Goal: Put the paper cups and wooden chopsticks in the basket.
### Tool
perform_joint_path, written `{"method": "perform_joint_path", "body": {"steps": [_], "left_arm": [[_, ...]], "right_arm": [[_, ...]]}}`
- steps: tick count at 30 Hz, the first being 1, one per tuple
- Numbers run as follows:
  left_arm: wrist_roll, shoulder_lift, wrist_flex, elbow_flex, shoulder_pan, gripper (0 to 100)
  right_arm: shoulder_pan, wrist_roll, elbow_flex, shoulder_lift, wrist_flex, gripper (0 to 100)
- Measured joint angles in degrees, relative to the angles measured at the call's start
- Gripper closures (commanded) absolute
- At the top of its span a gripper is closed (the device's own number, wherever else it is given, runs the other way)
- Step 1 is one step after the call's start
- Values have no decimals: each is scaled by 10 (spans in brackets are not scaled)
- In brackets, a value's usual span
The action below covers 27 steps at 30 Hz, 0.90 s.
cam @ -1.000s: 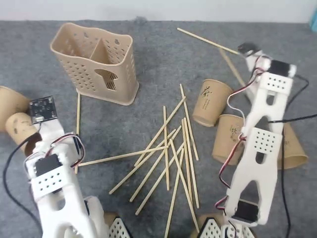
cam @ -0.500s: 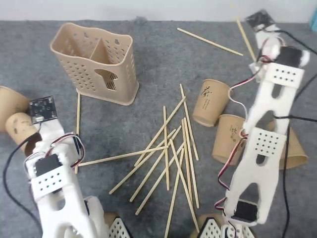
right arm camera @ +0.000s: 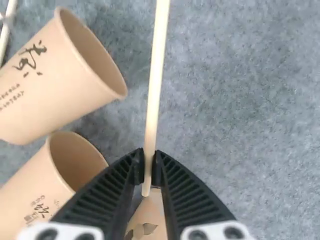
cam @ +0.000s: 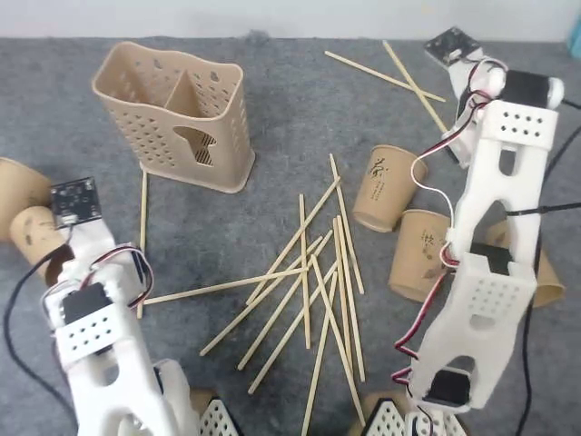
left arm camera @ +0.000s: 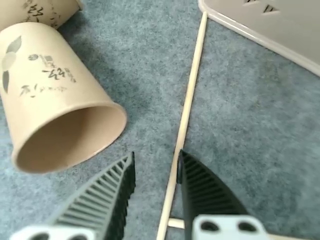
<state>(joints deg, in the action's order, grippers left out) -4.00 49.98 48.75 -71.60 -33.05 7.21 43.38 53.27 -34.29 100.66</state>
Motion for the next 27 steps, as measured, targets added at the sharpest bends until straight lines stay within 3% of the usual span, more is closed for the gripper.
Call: {"method": "perform_joint_path", "body": {"steps": [17, 27], "left_arm": [[0, 0, 0, 0, -4, 866], [0, 0, 0, 0, -4, 866]], "right_arm": [[102, 10, -5, -115, -70, 991], [104, 11, -5, -143, -119, 991]]}}
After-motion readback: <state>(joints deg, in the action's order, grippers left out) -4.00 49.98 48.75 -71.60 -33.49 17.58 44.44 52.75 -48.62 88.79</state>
